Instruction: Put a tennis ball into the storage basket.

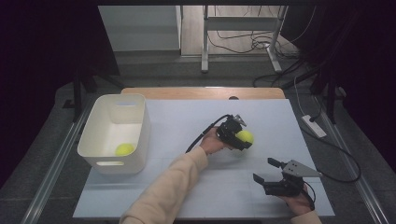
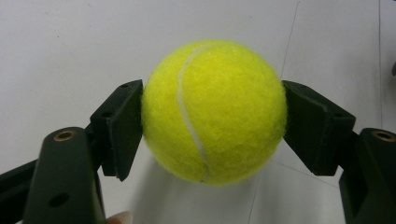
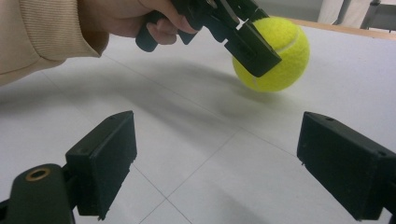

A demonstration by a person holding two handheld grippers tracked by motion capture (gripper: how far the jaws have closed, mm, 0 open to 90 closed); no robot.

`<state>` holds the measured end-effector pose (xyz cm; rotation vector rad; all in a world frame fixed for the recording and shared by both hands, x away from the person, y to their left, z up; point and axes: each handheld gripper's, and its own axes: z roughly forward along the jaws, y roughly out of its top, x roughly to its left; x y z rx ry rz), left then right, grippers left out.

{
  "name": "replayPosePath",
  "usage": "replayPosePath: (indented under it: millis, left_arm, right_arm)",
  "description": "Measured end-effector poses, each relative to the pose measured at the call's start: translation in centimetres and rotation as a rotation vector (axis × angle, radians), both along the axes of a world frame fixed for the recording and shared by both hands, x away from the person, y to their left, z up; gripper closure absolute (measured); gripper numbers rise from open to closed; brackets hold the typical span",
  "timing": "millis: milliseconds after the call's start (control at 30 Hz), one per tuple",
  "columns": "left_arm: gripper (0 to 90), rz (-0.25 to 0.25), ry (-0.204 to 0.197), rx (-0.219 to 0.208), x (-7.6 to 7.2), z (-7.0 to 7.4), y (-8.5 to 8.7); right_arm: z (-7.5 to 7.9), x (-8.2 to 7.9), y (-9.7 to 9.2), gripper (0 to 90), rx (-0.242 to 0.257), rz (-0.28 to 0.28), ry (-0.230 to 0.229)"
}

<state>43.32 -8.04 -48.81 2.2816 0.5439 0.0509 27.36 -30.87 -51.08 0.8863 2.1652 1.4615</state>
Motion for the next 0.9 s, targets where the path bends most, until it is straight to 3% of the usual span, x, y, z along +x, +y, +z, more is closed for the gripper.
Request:
replayPosePath:
  millis: [467,900]
  left_arm:
    - [27.1,0.028,-0.015,-0.022,-0.4,0.9,1.2]
    - [27.1,0.040,-0.052,-0.019,-0.6,1.9,2.4]
  right_arm:
    - [0.0,0.0,0.1,12.2,-0.001,-0.003,0.000]
    - [0.1,0.0,0.2,12.1,0.005,-0.005,0.002]
